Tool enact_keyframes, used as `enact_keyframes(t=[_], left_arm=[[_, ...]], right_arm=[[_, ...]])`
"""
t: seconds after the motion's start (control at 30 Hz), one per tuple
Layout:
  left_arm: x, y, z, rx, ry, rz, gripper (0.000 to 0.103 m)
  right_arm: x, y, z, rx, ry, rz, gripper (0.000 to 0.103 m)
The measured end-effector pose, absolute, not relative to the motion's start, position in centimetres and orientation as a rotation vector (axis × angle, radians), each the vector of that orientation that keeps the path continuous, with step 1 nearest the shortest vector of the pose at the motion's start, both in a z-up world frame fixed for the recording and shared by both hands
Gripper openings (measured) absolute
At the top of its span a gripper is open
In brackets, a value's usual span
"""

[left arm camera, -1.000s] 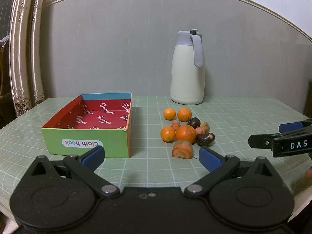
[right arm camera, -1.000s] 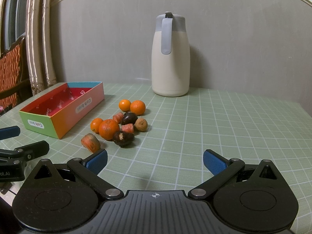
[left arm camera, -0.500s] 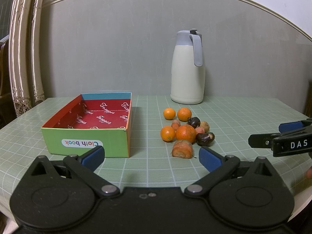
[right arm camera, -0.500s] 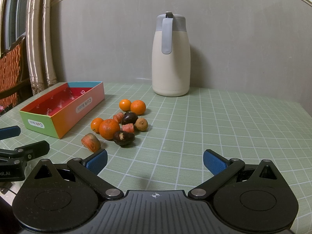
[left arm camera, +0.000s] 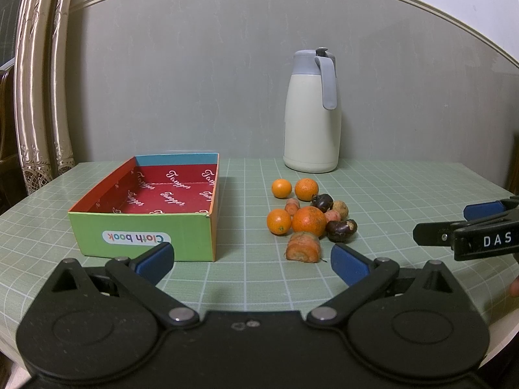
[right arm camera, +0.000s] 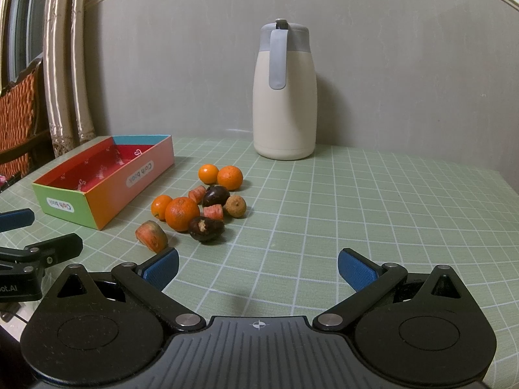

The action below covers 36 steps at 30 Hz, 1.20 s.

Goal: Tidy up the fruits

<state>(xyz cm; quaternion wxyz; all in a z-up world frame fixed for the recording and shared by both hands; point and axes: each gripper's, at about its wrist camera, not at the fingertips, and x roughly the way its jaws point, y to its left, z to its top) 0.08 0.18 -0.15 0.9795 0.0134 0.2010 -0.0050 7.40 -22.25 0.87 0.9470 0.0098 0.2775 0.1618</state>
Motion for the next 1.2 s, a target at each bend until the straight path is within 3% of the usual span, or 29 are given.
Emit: enact_keyframes(t=[1.2], left_arm=[[2.2,-1.1,-0.6,-0.005,0.462,-0.077,0.097]], right_arm=[[8.0,-23.9,0.3,0.067,0.584,0.296,0.103]])
